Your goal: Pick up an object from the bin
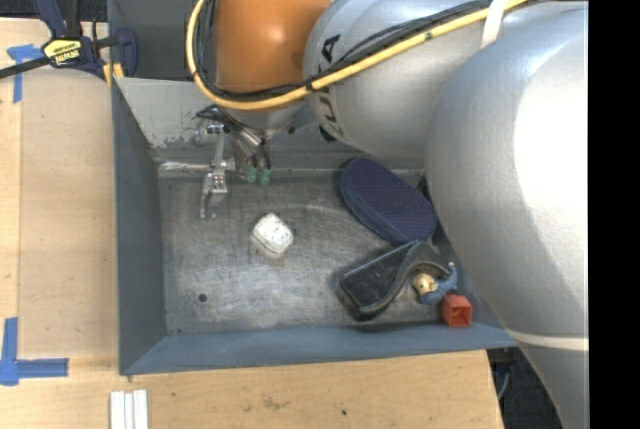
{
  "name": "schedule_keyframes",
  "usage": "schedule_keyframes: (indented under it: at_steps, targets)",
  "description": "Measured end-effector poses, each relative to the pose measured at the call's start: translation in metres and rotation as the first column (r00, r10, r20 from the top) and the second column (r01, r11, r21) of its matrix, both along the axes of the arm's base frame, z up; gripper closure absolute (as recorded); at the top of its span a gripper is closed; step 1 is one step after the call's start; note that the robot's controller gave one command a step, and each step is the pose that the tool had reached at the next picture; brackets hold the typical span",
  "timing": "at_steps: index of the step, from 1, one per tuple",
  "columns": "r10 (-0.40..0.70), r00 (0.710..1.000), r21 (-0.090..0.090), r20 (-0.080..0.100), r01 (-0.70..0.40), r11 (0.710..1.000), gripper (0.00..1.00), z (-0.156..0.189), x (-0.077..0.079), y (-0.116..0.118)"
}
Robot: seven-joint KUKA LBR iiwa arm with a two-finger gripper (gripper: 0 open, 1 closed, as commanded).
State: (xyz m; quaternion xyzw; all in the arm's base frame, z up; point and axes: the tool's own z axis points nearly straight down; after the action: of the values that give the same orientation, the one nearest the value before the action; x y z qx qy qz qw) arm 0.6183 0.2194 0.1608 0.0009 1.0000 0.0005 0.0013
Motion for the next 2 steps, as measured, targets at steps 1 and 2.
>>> schedule_keyframes:
  at_steps: [1,2]
  targets:
    - [0.128,0.992,0.003,0.007,-0.128,0.992,0.00,-0.088,-0.031,-0.050]
    - [0.255,0.967,-0.004,-0.002,-0.255,0.967,0.00,-0.079,-0.038,-0.108]
